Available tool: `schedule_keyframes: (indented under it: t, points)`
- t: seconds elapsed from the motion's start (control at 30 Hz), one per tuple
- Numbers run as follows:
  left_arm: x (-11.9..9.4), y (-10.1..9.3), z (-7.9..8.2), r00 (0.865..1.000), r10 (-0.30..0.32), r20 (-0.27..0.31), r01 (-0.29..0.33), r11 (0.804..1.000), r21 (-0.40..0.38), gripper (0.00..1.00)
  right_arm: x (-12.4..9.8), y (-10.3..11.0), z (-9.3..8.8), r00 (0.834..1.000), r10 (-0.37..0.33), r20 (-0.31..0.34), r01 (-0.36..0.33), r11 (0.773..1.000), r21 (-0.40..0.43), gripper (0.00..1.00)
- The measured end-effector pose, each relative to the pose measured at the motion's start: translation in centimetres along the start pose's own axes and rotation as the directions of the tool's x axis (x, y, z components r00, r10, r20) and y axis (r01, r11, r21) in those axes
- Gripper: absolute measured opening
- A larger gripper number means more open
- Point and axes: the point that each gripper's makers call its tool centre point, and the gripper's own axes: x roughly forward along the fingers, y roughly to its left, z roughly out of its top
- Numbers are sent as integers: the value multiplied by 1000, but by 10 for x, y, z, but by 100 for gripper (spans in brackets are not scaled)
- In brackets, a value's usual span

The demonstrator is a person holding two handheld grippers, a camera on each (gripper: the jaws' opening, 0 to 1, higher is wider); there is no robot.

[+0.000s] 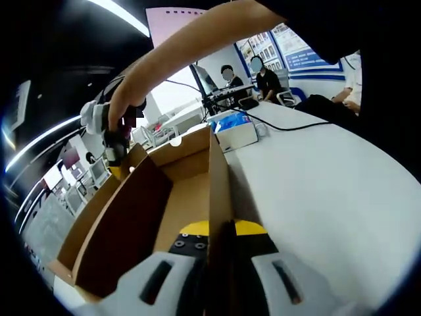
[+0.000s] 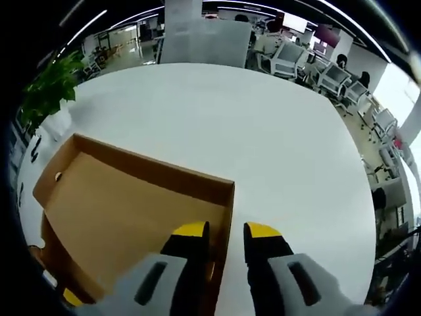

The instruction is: Operate the shoe box by opening the lid, removing the specified soft item, and placing it in the target area until the item is outside and the box remains undamaged.

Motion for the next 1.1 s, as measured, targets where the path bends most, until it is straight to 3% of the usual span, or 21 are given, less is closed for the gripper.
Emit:
schedule_keyframes:
  t: [0.1,0.2,0.57,1.1]
  points:
    - [1,2,-1,1000,0,-1,0,1000,0,8,-1,-2,-5,999,-22,-30,21,998,-62,12]
    - [1,2,-1,1000,0,-1,0,1000,0,8,-1,-4,-5,999,-38,-28,36,996,-77,11]
    - [3,10,-4,1000,-2,0,2,1000,0,8,0,-1,-2,999,-29,-35,26,997,-72,5]
    - [8,21,-9,1000,-2,-2,2,1000,-2,8,-10,0,0,1000,-26,-6,25,998,-49,4]
